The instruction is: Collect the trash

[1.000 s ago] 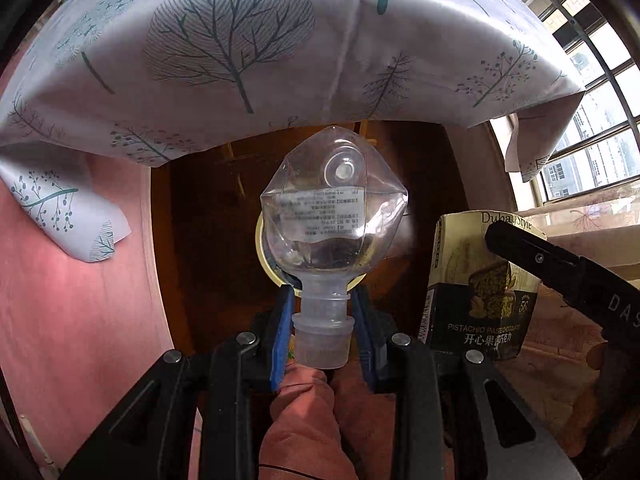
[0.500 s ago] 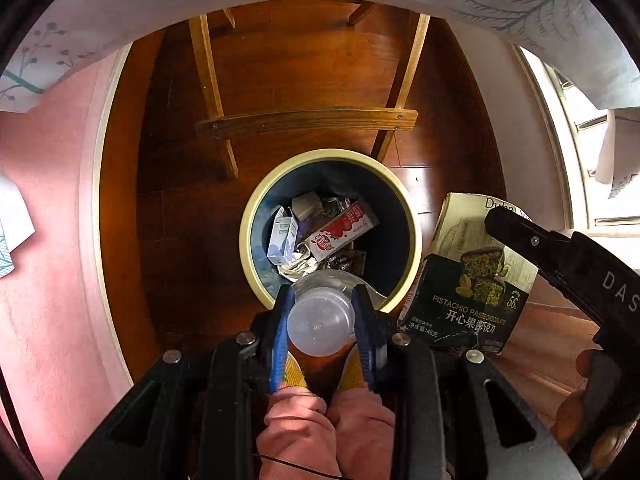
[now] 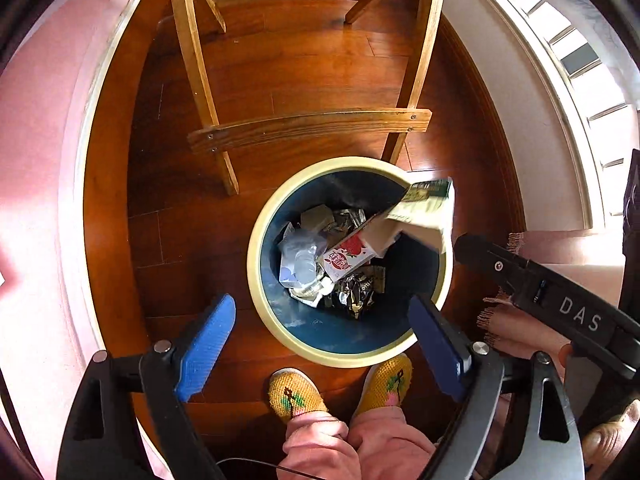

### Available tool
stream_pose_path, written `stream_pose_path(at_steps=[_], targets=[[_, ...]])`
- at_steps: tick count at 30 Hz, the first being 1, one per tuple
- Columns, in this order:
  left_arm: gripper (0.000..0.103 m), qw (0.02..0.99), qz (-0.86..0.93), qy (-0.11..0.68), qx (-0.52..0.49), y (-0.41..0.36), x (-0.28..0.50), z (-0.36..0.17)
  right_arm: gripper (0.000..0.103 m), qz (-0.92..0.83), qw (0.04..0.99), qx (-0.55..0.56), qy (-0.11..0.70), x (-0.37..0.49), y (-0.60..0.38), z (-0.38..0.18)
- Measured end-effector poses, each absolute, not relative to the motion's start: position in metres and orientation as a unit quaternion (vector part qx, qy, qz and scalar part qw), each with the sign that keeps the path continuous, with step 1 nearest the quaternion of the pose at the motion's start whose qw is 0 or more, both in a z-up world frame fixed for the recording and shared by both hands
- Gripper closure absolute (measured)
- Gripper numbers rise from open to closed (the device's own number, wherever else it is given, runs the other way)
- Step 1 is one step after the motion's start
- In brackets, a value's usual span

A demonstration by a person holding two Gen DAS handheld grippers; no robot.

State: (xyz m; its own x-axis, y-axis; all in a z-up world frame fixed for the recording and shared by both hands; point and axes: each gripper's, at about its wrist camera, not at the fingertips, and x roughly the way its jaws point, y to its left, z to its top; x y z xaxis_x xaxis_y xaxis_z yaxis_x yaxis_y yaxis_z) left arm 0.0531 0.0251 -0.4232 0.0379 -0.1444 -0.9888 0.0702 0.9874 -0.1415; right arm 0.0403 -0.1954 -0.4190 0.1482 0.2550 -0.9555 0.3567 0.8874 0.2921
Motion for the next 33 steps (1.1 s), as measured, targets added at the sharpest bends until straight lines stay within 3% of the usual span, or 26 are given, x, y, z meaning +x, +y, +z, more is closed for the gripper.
stream_pose_path(at_steps=[3,18,25,33], targets=[[0.004,0.721,-0.055,0.691,-0.018,0.031,0.057,-0.426,0.031,-0.03,0.725,0.218,0.653,0.04,-0.191,-0.42],[0.004,0.753,-0.021,0.658,-0.022,0.049,0.05,-0.383,0.031,-0.02,0.743,0.174,0.646,0.032,-0.173,-0.386],[0.004,0.771,-0.012,0.636,-0.026,0.052,0.047,-0.323,0.031,-0.008,0.748,0.17,0.642,0.031,-0.171,-0.342],[0.004,0.801,-0.008,0.598,-0.04,0.052,0.05,-0.222,0.031,0.016,0.779,0.154,0.608,0.035,-0.169,-0.248]])
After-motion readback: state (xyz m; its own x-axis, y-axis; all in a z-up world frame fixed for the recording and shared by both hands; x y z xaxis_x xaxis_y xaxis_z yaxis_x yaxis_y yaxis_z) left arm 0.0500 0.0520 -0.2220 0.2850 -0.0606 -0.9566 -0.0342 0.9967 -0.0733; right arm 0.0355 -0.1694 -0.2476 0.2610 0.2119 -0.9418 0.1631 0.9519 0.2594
